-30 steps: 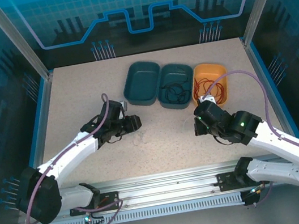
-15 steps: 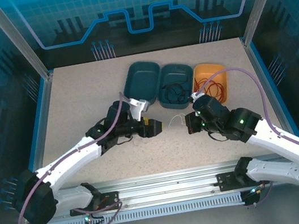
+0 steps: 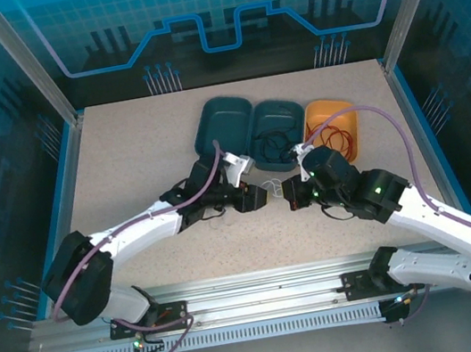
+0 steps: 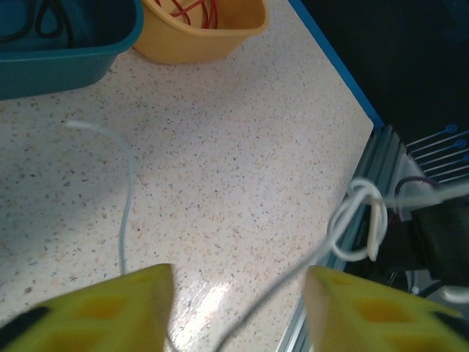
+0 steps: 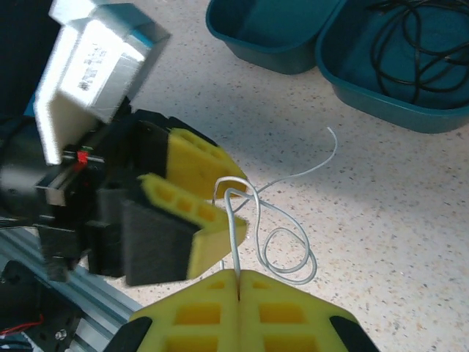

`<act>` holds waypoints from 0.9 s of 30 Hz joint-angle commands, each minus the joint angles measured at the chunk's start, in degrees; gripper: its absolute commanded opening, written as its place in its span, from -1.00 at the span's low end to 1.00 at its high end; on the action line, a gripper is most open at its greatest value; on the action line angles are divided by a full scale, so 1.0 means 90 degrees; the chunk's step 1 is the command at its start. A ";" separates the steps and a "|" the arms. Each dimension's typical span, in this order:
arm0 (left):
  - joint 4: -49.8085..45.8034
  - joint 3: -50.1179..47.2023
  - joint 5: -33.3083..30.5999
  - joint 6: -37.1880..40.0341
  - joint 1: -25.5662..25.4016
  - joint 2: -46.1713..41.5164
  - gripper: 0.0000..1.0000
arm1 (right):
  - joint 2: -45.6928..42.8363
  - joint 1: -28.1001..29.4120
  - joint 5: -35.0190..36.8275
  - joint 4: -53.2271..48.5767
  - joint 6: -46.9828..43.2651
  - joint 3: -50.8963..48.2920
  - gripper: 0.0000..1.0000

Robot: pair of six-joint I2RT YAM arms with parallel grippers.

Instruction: Untangle the cables

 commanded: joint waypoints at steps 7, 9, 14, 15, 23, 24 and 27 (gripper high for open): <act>-0.0096 0.0351 -0.0844 -0.0323 -0.0018 -0.0094 -1.00 | 0.0145 0.0016 -0.0227 0.0200 -0.0081 0.0022 -1.00; -0.0259 0.0389 -0.1011 -0.0340 -0.0015 -0.0183 -1.00 | 0.0050 0.0006 -0.0161 0.0180 -0.0109 -0.0005 -1.00; -0.0358 0.0479 -0.1115 -0.0586 0.0118 -0.0318 -1.00 | 0.0083 0.0025 -0.0204 0.0004 -0.0195 0.0070 -1.00; -0.0352 0.0508 -0.1097 -0.0647 0.0159 -0.0344 -1.00 | 0.0134 0.0043 -0.0224 -0.0026 -0.0191 0.0080 -1.00; -0.0303 0.0709 -0.1061 -0.0838 0.0399 -0.0573 -1.00 | 0.0701 0.0253 -0.0215 -0.0361 -0.0019 0.0012 -1.00; -0.0303 0.0709 -0.1058 -0.0850 0.0446 -0.0626 -1.00 | 0.0752 0.0259 -0.0174 -0.0447 0.0020 0.0005 -1.00; -0.0349 0.0690 -0.1130 -0.0864 0.0553 -0.0800 -1.00 | 0.0841 0.0229 0.0065 -0.0814 0.0164 0.0003 -1.00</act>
